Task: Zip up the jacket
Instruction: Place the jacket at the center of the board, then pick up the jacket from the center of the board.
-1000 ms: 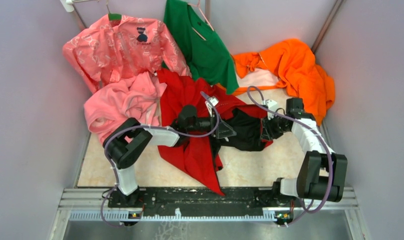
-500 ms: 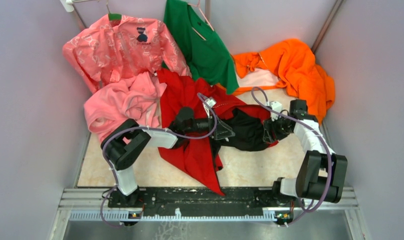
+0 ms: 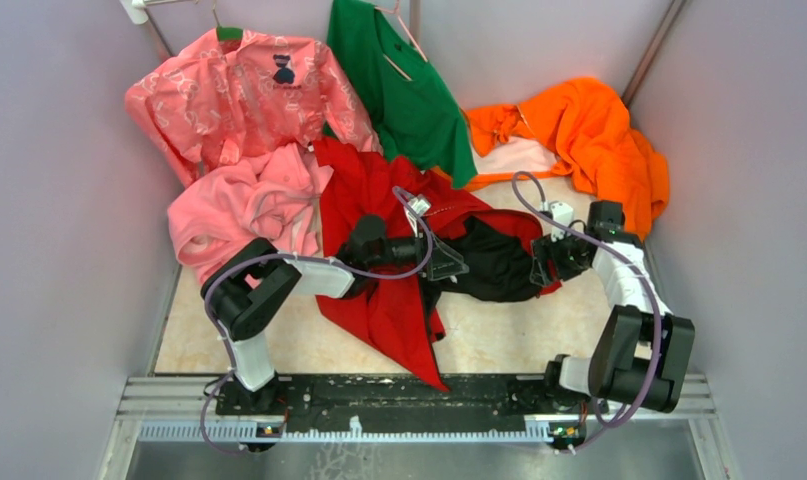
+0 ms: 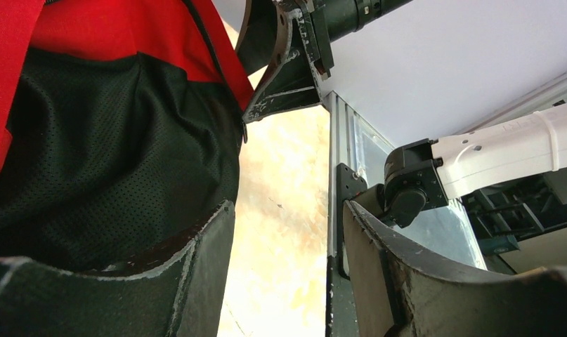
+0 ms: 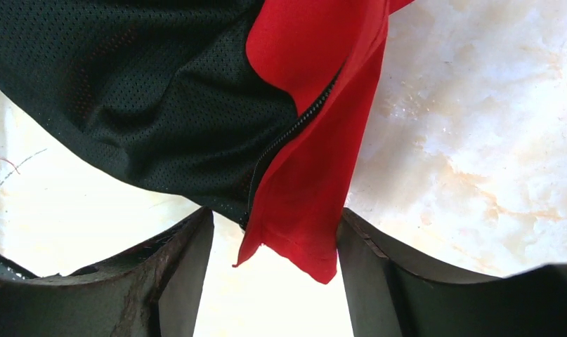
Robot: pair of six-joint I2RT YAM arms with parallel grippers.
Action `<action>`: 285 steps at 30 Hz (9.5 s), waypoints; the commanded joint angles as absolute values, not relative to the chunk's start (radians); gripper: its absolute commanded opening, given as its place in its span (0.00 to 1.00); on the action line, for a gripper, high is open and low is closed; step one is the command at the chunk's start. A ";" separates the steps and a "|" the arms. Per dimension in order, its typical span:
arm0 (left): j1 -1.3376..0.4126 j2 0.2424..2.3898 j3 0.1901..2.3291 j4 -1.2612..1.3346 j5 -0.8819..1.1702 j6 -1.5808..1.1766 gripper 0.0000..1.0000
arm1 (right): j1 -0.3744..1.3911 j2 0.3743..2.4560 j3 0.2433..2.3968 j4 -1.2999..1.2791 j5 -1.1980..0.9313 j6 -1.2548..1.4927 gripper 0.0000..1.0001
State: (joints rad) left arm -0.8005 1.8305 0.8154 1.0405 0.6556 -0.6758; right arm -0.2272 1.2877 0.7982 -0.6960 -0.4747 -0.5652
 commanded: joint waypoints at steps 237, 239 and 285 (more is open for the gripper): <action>-1.169 1.073 0.202 0.620 -0.045 -1.169 0.59 | 0.616 1.504 0.994 -0.881 -1.159 -0.651 0.00; -1.168 1.062 0.183 0.692 0.009 -1.131 0.74 | 0.617 1.505 0.996 -0.851 -1.182 -0.616 0.00; -1.166 1.336 0.274 0.917 0.104 -1.085 0.52 | 0.643 1.528 0.971 -0.679 -1.267 -0.414 0.00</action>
State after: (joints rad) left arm -1.1751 1.3331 0.2752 0.8619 0.1135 -1.1225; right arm 0.6281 1.5330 0.9558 -0.6880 -1.2697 -0.3912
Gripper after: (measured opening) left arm 0.542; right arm 0.014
